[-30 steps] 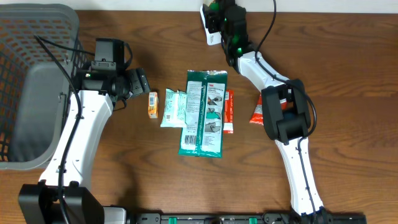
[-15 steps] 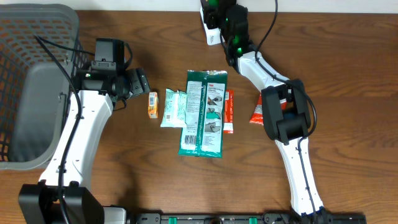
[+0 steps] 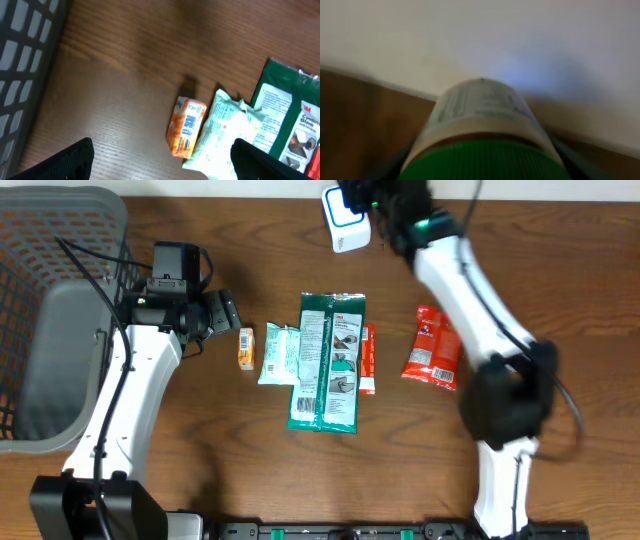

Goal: Scan the item barcode
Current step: 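Hold the jar label under the white scanner with the right gripper, then carry the jar with the right gripper to the table's right side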

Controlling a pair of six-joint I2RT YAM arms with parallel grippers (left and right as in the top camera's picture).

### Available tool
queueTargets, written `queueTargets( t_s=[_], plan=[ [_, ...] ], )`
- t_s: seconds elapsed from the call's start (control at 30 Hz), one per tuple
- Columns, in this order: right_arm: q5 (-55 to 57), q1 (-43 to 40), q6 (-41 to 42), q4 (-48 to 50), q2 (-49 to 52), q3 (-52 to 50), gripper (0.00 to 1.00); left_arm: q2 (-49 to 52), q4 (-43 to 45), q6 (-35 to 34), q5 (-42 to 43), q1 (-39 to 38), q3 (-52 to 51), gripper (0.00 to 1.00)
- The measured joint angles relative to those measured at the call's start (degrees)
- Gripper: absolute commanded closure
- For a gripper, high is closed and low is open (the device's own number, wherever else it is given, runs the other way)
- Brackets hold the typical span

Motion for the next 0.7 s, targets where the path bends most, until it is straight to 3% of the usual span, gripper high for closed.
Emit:
queueTargets(
  t_s=[0.17, 0.4, 0.53, 0.7],
  plan=[
    [-0.61, -2.97, -0.61, -21.57, -10.60, 1.14, 0.93, 0.00, 0.00, 0.00, 0.00, 0.00, 0.00, 0.12],
    [-0.61, -10.32, -4.42, -47.32, -11.80, 0.98, 0.88, 0.00, -0.04, 0.00, 0.00, 0.00, 0.00, 0.12],
    [-0.63, -16.41, -5.57, -56.00, -9.33, 0.83, 0.87, 0.00, 0.00, 0.00, 0.00, 0.00, 0.00, 0.12],
    [-0.42, -24.37, -6.05, -59.82, -5.75, 0.76, 0.88, 0.00, -0.02, 0.00, 0.00, 0.00, 0.00, 0.12]
  ],
)
